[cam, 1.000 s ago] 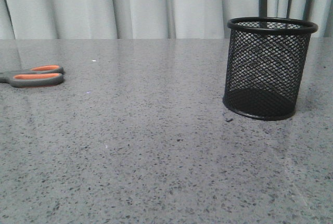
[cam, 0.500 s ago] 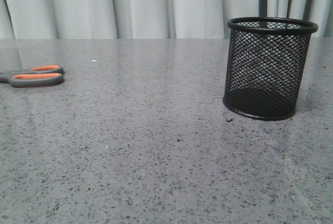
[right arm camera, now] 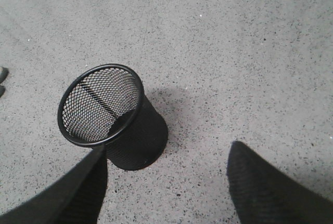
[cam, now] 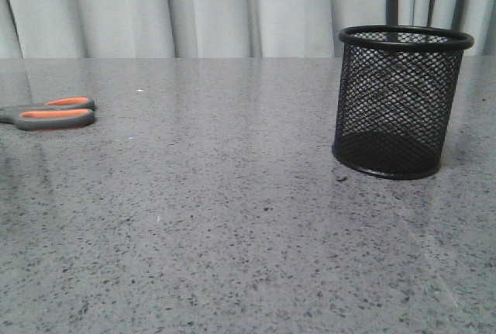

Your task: Put scissors into bucket

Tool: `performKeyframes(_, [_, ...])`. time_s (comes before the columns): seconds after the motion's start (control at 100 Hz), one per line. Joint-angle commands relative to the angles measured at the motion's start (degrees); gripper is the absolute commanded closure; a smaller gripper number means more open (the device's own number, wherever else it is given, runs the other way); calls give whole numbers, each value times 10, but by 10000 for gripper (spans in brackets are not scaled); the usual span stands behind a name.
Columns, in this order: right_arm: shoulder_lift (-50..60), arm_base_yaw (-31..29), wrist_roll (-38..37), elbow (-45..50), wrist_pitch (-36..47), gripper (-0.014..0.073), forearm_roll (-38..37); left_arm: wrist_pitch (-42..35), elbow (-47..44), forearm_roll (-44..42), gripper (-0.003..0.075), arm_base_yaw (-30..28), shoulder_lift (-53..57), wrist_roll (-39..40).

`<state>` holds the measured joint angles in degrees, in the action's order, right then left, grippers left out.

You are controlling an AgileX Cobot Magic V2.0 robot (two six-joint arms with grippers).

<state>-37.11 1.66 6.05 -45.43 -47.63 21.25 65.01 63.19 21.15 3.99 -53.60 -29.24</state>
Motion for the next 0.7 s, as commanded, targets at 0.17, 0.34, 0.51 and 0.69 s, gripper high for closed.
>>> performKeyframes(0.17, [-6, -3, 8, -25, 7, 151, 10, 47, 122, 12, 352, -2, -139, -113])
performKeyframes(0.34, [-6, -3, 14, -25, 0, 151, 10, 74, 169, 12, 352, -2, -216, -193])
performKeyframes(0.51, [-6, -3, 29, -25, -3, 151, 10, 71, 177, -19, 352, 13, -269, -338])
performKeyframes(0.69, [-6, -3, 37, -25, -3, 151, 10, 69, 177, -75, 352, 18, -317, -391])
